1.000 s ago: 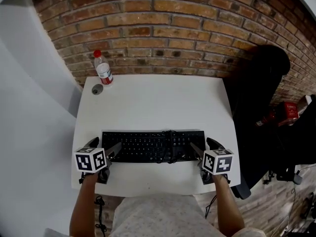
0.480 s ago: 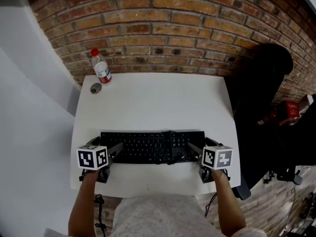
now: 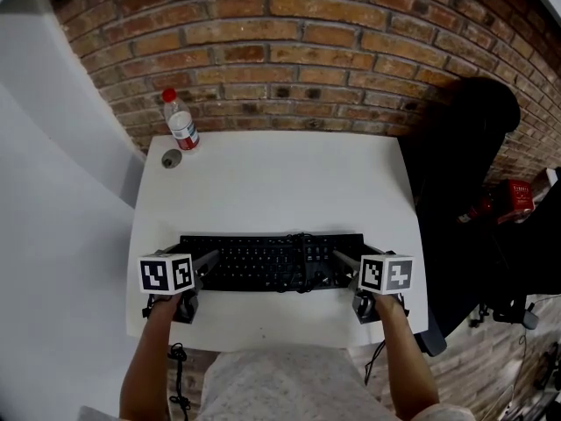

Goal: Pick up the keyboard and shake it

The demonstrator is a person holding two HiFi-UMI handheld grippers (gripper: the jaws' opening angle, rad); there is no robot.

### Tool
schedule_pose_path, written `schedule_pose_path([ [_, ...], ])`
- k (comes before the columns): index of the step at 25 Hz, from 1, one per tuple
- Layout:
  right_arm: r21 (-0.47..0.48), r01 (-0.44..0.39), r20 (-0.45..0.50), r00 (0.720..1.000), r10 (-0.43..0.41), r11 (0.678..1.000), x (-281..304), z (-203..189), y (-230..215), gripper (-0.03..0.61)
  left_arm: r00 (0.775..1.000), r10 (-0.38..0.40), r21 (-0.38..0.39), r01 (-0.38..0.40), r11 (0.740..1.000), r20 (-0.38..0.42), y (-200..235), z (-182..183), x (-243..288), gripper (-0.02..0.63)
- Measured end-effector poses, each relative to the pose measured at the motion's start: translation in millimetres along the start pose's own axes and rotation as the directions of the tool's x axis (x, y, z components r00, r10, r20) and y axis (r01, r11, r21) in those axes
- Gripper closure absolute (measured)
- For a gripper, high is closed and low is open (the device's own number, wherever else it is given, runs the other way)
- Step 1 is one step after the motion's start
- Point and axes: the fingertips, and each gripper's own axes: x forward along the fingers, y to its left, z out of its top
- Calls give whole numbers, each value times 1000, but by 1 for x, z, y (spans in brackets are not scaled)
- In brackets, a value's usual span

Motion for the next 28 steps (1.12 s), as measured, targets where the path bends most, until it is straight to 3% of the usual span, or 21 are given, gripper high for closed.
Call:
schedule_pose_path([
  [8,17,0,-32,999,1,1000,0,1,-1,215,1000,8,-1,-8,1000,4,1,-1,-1,181],
  [28,-6,-19,34,999,20,1000,-18,19,9,244,994,-38,64,31,997,105,-1,23,-24,237],
])
